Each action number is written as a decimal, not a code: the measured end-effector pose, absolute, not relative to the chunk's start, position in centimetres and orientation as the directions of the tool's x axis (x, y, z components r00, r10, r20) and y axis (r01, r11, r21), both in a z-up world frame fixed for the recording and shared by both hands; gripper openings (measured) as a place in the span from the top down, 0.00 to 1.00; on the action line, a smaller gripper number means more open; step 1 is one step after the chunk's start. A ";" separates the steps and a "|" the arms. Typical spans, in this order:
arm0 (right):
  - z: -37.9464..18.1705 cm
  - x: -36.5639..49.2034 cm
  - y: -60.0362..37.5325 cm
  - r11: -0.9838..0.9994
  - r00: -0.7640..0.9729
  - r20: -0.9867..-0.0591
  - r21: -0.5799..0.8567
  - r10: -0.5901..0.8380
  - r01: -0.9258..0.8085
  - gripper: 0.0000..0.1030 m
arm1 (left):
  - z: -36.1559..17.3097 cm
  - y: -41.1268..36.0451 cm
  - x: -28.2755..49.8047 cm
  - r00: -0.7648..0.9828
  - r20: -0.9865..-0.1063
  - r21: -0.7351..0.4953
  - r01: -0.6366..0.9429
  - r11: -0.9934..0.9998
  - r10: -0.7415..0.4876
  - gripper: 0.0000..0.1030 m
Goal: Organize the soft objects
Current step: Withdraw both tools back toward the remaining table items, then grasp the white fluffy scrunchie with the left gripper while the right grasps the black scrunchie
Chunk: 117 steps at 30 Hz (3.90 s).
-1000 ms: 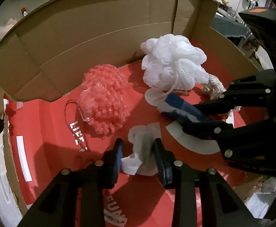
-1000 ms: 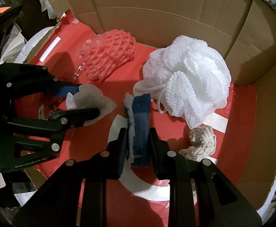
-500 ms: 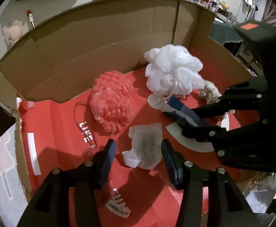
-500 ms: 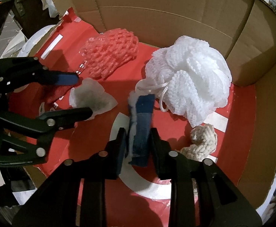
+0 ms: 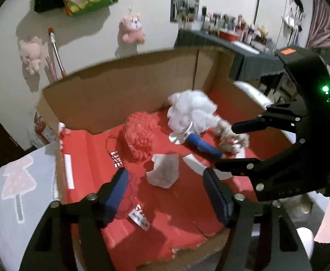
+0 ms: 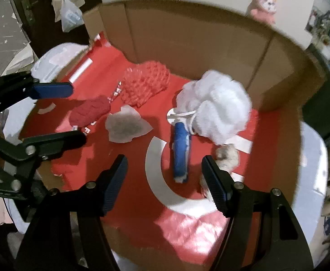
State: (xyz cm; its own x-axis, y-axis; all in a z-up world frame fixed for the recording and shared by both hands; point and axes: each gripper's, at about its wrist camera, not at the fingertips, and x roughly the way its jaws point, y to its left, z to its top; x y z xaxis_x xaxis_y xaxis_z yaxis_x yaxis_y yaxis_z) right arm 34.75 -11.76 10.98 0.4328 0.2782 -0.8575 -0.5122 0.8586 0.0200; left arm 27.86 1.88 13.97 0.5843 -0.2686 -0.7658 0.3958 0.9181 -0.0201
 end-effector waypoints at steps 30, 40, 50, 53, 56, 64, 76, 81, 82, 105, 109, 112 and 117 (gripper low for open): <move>18.2 10.0 -18.3 0.933 0.808 -0.518 -0.050 0.280 -0.356 0.14 | 18.2 0.1 5.5 0.861 -0.407 -0.028 0.321 0.947 -0.304 0.00; 11.9 7.4 -19.7 0.961 0.822 -0.525 -0.028 0.220 -0.275 0.14 | 12.5 -0.4 4.0 0.838 -0.465 -0.083 0.279 0.957 -0.285 0.00; 6.7 8.0 -21.5 0.975 0.776 -0.600 0.029 0.195 -0.222 0.14 | 5.9 -0.6 5.6 0.761 -0.598 -0.116 0.228 0.967 -0.251 0.00; 6.4 8.3 -22.8 0.978 0.772 -0.604 0.068 0.198 -0.198 0.14 | 5.1 -0.5 6.0 0.749 -0.620 -0.112 0.209 0.971 -0.233 0.00; 6.3 9.1 -24.9 0.980 0.765 -0.614 0.133 0.197 -0.145 0.14 | 4.7 -0.4 6.5 0.744 -0.632 -0.104 0.196 0.975 -0.217 0.00; 4.2 11.6 -29.4 0.938 0.702 -0.657 0.343 0.275 -0.046 0.28 | 3.6 -0.7 7.7 0.716 -0.669 -0.080 0.196 0.977 -0.198 0.04; 4.0 12.3 -30.9 0.848 0.687 -0.587 0.524 0.428 -0.080 0.78 | 2.7 -1.0 8.7 0.669 -0.702 -0.096 0.249 0.964 -0.243 0.42; 6.8 10.8 -29.2 0.889 0.741 -0.547 0.434 0.390 -0.147 0.78 | 3.4 -0.9 8.4 0.669 -0.693 -0.119 0.262 0.958 -0.269 0.42; 7.1 10.7 -28.9 0.895 0.746 -0.546 0.419 0.382 -0.151 0.78 | 3.7 -1.0 8.2 0.673 -0.688 -0.119 0.266 0.957 -0.272 0.42; 2.6 10.3 -22.6 0.964 0.724 -0.637 0.164 0.264 -0.208 0.22 | 2.6 -0.9 7.8 0.662 -0.704 -0.079 0.288 0.955 -0.257 0.41; 2.3 10.2 -23.0 0.968 0.735 -0.631 0.151 0.250 -0.200 0.22 | 2.6 -1.0 7.6 0.664 -0.703 -0.073 0.292 0.954 -0.257 0.40; 2.2 10.3 -23.2 0.974 0.745 -0.628 0.132 0.227 -0.185 0.22 | 2.6 -1.1 7.6 0.663 -0.703 -0.073 0.292 0.954 -0.257 0.40; 1.7 10.5 -22.4 0.977 0.736 -0.646 0.092 0.205 -0.191 0.22 | 2.6 -1.1 7.6 0.664 -0.704 -0.068 0.291 0.954 -0.252 0.39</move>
